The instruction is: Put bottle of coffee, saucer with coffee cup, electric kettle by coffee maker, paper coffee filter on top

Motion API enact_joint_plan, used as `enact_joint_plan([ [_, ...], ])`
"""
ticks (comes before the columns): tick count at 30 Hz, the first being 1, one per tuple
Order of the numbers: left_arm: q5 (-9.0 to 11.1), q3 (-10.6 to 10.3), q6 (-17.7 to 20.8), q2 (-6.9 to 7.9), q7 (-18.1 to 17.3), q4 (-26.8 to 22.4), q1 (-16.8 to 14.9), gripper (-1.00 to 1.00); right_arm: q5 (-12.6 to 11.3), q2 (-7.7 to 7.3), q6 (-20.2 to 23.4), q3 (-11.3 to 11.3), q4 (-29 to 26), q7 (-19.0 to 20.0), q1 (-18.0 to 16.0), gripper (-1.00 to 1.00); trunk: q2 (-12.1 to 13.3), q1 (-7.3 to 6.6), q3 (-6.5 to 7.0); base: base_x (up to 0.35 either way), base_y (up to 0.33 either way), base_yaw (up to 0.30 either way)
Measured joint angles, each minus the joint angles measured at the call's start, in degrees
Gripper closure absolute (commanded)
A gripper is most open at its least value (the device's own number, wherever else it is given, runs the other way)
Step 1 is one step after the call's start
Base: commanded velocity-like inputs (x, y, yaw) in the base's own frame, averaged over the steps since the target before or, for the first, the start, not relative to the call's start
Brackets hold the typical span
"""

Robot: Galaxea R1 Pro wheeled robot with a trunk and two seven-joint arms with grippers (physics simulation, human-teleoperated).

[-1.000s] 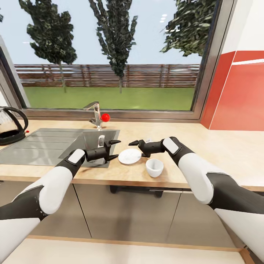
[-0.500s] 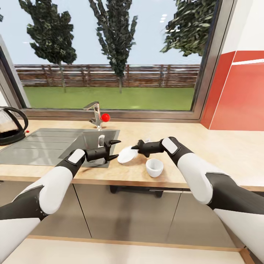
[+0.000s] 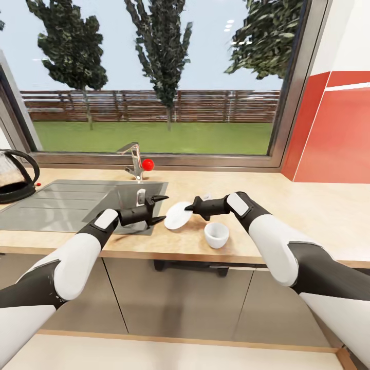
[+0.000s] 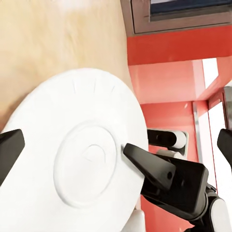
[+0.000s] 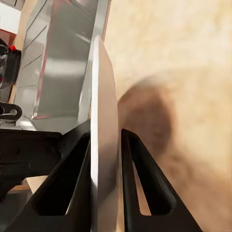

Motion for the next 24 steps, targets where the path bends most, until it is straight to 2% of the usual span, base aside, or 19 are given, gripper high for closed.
enact_joint_plan([
  [8,0.0,0.6,0.2,0.18,-0.4,-0.1,0.0,-1.0,0.1,-0.39,0.0,0.0,-0.2,0.0,0.0,1.0,0.0,0.0,0.0,0.0,0.0,0.0],
  [11,-0.4,0.4,0.1,0.94,-0.5,-0.1,0.0,-1.0,-0.9,-0.54,0.2,-0.4,-0.4,-0.2,0.0,1.0,0.0,0.0,0.0,0.0,0.0,0.0],
  [13,-0.4,0.5,0.1,1.62,-0.6,0.0,0.0,-1.0,-0.8,-1.12,0.1,-0.3,-0.6,-0.2,0.0,1.0,0.0,0.0,0.0,0.0,0.0,0.0],
  [15,-0.4,0.5,0.1,1.77,-0.6,0.0,0.0,-1.0,-0.8,-1.5,0.2,-0.3,-0.7,-0.3,0.0,1.0,0.0,0.0,0.0,0.0,0.0,0.0],
  [17,-0.4,0.5,0.1,1.92,-0.9,0.0,0.0,-1.0,-0.7,-2.51,0.1,-0.3,-0.7,-0.3,-0.1,1.0,0.0,0.0,0.0,0.0,0.0,0.0],
  [18,-0.4,0.5,0.1,1.95,-1.5,0.0,0.0,-1.0,-0.7,-3.2,0.1,-0.3,-0.8,-0.3,-0.1,1.0,0.0,0.0,0.0,0.0,0.0,0.0],
  [24,-0.4,0.5,0.2,1.94,-5.6,-0.1,0.0,-1.0,-0.9,-4.56,0.2,-0.4,-3.5,-0.3,-0.1,1.0,0.0,0.0,0.0,0.0,0.0,0.0],
])
